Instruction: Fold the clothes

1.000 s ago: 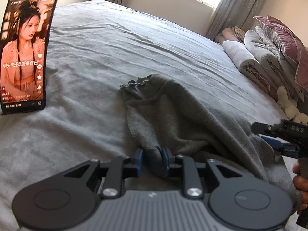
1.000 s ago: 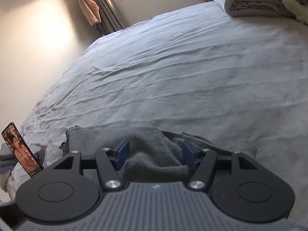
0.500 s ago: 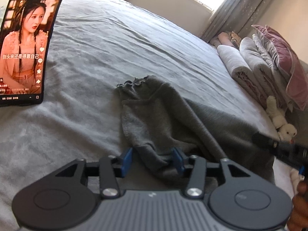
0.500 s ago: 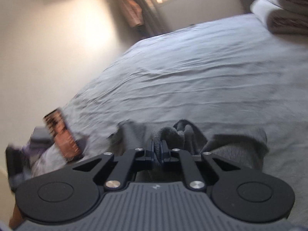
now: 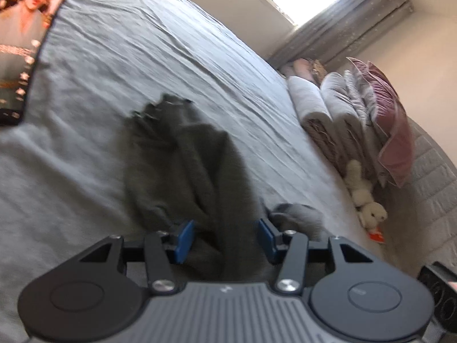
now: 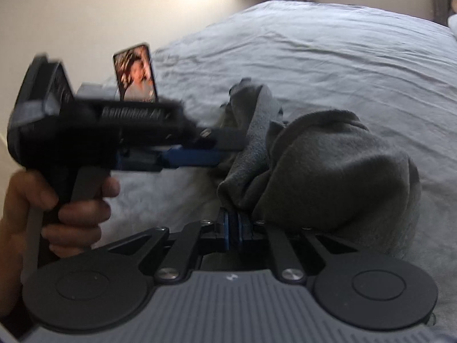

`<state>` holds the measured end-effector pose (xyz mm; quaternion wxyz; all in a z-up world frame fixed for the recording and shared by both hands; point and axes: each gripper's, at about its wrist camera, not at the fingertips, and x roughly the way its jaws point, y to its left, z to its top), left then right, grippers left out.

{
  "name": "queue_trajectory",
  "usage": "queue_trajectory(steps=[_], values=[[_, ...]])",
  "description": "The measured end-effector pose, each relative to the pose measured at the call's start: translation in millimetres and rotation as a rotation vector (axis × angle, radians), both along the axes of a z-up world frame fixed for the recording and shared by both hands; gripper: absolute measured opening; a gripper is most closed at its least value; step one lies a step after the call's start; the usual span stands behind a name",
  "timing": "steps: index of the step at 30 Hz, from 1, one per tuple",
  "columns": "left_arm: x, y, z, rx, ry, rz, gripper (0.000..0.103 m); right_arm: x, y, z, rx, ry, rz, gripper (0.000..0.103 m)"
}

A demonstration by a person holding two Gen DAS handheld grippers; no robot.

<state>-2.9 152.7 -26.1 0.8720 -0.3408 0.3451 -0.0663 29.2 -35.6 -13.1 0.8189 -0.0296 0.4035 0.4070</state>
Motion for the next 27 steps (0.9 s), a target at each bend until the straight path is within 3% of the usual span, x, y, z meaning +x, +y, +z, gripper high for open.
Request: queue_trajectory(steps=[1, 3, 4, 9, 16, 20, 23, 27], values=[[1.5, -3.2, -0.2, 0.014, 0.001, -0.004, 0.044, 0.0, 0.8, -0.5, -0.005, 0.000, 0.005, 0.011], [4.5, -9.5, -0.7, 0.051, 0.010, -0.009, 0.010, 1.4, -0.4, 0.8, -0.007, 0.002, 0.007, 0.011], [5.6, -12.1, -1.7, 0.076, 0.025, -0.003, 0.006, 2.2, -1.1, 1.6, -0.008, 0.003, 0.008, 0.015], [5.0, -15.1, -6.9, 0.143, 0.073, 0.018, 0.004, 6.6, -14.1, 20.2, 0.068, -0.028, -0.011, 0.019], [1.2, -14.8, -9.9, 0.185, 0.060, -0.029, 0.004, 14.2, -25.6, 44.3, 0.176, -0.090, -0.060, 0.033], [-1.0, -20.0, -9.5, 0.228, 0.050, -0.052, 0.004, 23.7, -7.5, 41.9, 0.168, -0.124, -0.110, 0.038], [-3.8, -19.7, -10.1, 0.248, 0.047, -0.065, 0.004, 30.2, 7.1, 35.3, 0.135, -0.141, -0.123, 0.051], [-7.9, -16.1, -13.5, 0.247, 0.048, -0.075, 0.004, 39.6, 25.9, 20.1, 0.042, -0.160, -0.139, 0.052]])
